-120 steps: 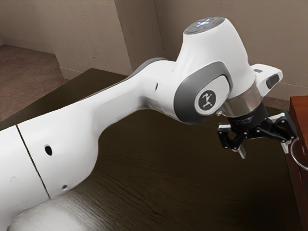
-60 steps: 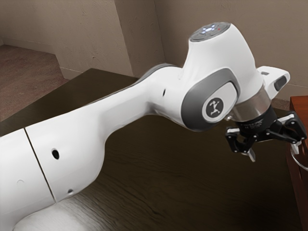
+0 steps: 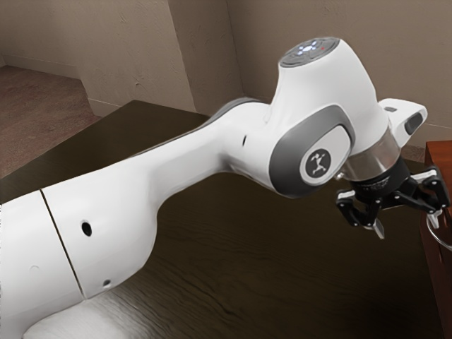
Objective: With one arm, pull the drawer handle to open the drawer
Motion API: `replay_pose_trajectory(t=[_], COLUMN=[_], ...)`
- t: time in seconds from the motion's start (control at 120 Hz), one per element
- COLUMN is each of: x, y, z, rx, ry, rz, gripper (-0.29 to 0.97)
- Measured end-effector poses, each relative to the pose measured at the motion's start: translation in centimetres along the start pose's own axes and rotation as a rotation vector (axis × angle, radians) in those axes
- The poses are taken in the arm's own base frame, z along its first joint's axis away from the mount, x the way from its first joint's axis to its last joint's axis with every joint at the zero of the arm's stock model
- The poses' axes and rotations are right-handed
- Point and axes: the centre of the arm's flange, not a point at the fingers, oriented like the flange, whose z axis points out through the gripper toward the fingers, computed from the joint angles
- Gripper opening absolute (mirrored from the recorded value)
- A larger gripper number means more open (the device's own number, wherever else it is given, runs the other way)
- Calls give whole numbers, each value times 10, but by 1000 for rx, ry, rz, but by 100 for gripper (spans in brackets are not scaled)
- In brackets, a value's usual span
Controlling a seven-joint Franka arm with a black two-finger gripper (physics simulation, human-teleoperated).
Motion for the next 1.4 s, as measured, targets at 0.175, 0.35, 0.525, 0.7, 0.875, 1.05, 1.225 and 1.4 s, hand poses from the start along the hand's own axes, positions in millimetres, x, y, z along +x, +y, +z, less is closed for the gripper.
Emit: replay_pose_trajectory(t=[0.175,0.35,0.525,0.7,0.875,1.05,1.225,1.4], x=[0,-4,-5,-5,-6,-6,-7,-8], y=[-1,2,-8,-22,-29,-39,-48,-58], z=[4,9,19,16,12,9,6,0], rx=[-1,-8,3,2,-5,-7,-11,-19], ry=[1,1,-7,-12,-12,-15,-16,-11], rz=[-6,-4,-20,-42,-52,-64,-74,-82], gripper=[47,44,41,39,38,38,38,38])
